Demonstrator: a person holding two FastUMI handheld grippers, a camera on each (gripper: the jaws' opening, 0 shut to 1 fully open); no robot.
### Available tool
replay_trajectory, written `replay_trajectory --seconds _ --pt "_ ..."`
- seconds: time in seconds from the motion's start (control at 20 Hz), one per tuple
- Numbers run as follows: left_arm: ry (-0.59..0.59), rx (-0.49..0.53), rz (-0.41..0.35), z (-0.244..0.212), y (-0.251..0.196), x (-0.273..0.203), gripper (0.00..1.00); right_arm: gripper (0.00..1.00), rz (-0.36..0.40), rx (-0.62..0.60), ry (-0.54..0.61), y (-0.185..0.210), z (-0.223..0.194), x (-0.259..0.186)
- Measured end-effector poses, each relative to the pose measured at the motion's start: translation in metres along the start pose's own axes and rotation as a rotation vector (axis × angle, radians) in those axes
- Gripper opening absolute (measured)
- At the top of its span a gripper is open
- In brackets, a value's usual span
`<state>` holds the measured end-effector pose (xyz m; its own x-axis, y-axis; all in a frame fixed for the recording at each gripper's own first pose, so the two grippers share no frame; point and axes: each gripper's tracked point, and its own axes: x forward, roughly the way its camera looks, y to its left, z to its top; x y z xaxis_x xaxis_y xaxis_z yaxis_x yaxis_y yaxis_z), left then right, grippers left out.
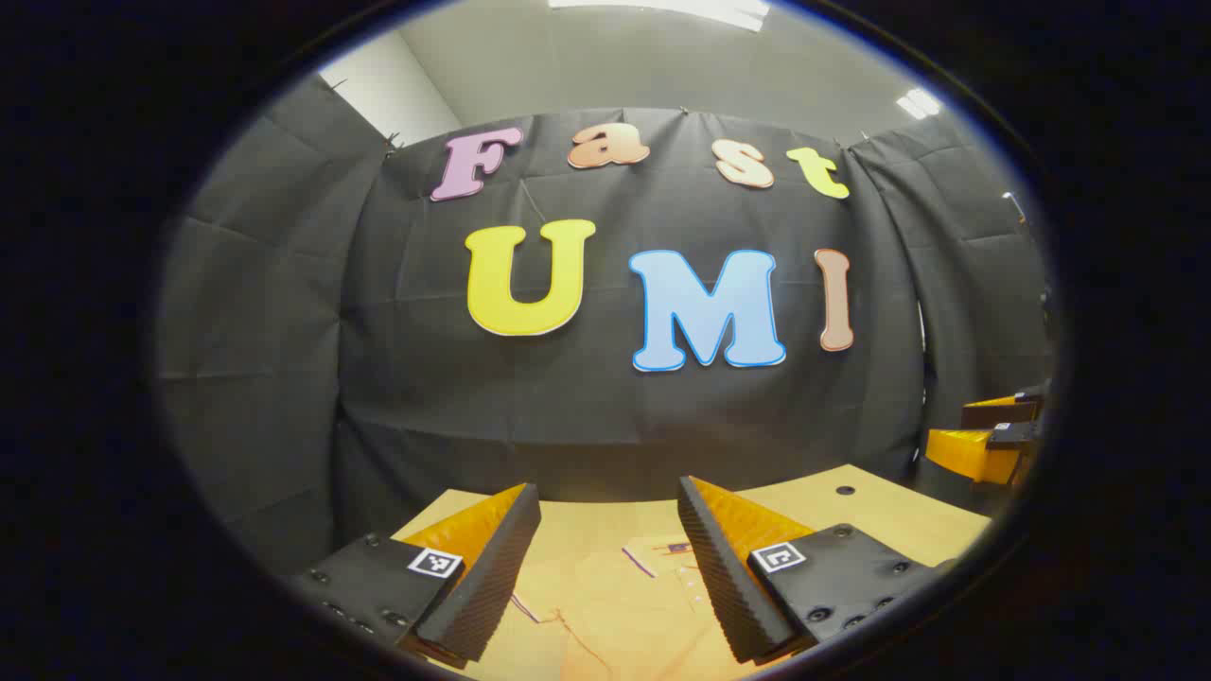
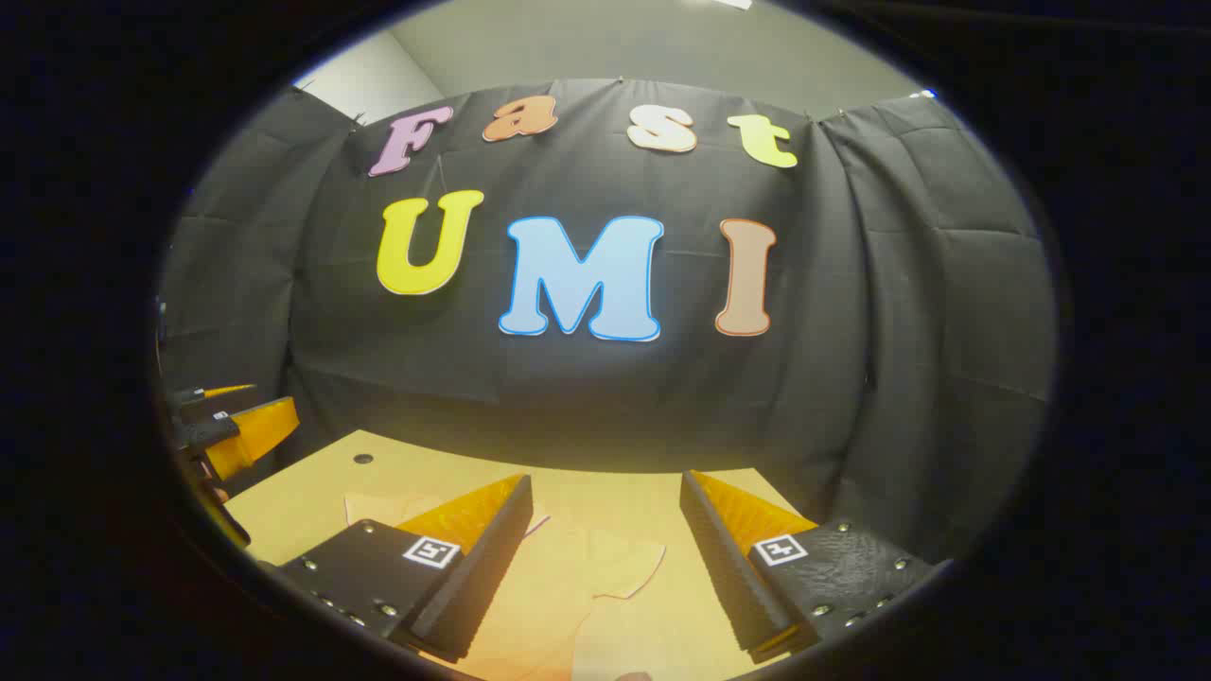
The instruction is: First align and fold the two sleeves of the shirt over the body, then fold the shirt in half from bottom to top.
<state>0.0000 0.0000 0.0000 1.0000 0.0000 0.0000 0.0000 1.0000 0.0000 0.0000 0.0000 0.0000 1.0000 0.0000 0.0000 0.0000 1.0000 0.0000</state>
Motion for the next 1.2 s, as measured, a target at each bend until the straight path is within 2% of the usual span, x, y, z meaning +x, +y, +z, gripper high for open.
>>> replay_trajectory --seconds 0.4,0.8,1.2 --pt "0.007 0.003 -0.017 0.000 -0.010 0.003 0.94 0.97 0.011 0.004 0.010 -0.001 -0.004 0.002" --pt "0.030 -0.018 -0.003 -0.010 -0.011 0.004 0.95 0.97 0.029 -0.015 0.023 -0.002 -0.009 0.010" --pt "0.057 -0.018 0.018 -0.021 -0.001 0.014 0.96 0.97 0.034 -0.004 0.074 -0.004 -0.028 0.050"
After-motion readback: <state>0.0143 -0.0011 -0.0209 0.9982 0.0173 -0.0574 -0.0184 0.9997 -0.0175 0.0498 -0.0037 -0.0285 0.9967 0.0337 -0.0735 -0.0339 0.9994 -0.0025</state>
